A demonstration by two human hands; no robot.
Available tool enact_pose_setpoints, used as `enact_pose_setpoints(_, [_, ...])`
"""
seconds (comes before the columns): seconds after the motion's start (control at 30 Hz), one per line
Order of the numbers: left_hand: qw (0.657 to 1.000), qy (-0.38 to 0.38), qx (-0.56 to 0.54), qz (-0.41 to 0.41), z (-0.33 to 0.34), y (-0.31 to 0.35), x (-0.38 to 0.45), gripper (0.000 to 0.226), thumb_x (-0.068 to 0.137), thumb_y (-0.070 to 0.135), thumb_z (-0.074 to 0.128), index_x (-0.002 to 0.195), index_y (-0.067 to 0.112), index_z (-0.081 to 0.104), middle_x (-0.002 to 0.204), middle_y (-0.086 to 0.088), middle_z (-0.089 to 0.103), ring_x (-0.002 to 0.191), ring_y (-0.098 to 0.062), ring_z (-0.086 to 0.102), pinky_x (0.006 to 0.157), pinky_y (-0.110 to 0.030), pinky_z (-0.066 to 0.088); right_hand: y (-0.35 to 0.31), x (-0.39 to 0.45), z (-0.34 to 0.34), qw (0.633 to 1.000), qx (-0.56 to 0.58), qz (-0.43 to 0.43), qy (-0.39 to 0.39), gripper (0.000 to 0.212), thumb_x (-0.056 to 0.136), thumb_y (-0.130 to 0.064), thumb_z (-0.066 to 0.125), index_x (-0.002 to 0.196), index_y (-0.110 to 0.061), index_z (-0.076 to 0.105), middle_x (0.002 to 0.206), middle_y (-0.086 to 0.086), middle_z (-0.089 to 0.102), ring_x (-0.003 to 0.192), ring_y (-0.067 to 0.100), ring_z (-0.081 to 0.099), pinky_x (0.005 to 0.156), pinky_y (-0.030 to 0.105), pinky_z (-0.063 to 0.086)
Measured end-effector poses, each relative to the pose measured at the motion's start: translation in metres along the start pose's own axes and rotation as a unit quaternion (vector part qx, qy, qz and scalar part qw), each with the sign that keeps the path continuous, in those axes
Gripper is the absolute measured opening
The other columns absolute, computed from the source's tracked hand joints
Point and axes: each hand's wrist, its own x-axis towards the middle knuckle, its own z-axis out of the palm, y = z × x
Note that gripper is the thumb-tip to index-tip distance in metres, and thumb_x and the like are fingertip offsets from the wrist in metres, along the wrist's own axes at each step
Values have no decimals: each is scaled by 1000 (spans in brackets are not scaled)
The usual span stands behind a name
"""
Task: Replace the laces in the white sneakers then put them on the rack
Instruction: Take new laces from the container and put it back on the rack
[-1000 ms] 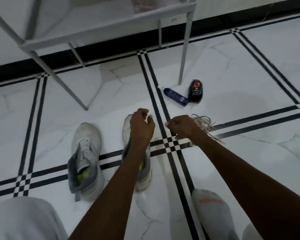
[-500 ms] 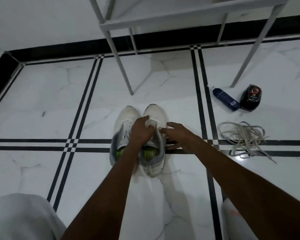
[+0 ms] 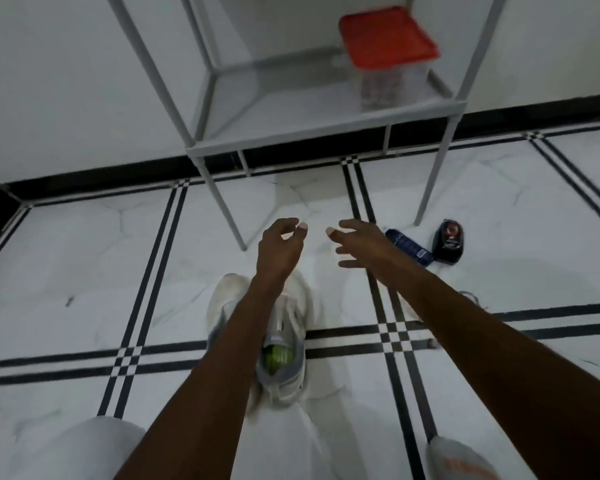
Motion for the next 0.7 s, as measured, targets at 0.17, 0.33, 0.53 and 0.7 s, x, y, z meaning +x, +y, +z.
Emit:
enact_pose_setpoints(0.17, [993, -33, -90, 66, 28, 90, 21, 30, 90, 41, 67, 113, 22, 69, 113, 2, 70, 101, -19, 70, 98, -49, 56, -88, -9, -48, 993, 8, -91, 78, 45, 91, -36, 71, 127, -12, 60, 117, 12, 67, 101, 21, 67, 82, 40, 62])
enact_pose_setpoints(0.33, [986, -8, -106, 131, 46, 156, 47, 18, 99, 27, 62, 112, 16, 67, 107, -1, 70, 98, -21, 70, 94, -46, 58, -152, -14, -85, 975, 16, -153, 159, 31, 90, -31, 67, 111, -8, 64, 101, 8, 69, 94, 23, 70, 84, 45, 61])
enact_pose_setpoints(0.53, [992, 49, -57, 100, 57, 202, 98, 28, 98, 32, 56, 120, 16, 63, 112, -5, 69, 104, -24, 66, 91, -37, 55, -195, 7, -117, 922, -143, -229, 277, 45, 96, -32, 57, 123, 4, 56, 113, 18, 66, 105, 31, 63, 85, 32, 49])
enact_pose_setpoints(0.7, [998, 24, -57, 24, 68, 224, 148, 33, 98, 38, 51, 103, 7, 63, 92, -9, 62, 87, -26, 60, 82, -34, 49, -225, 48, -133, 922, -204, -216, 249, 50, 103, -32, 50, 134, 7, 48, 134, 21, 56, 121, 32, 55, 88, 31, 44])
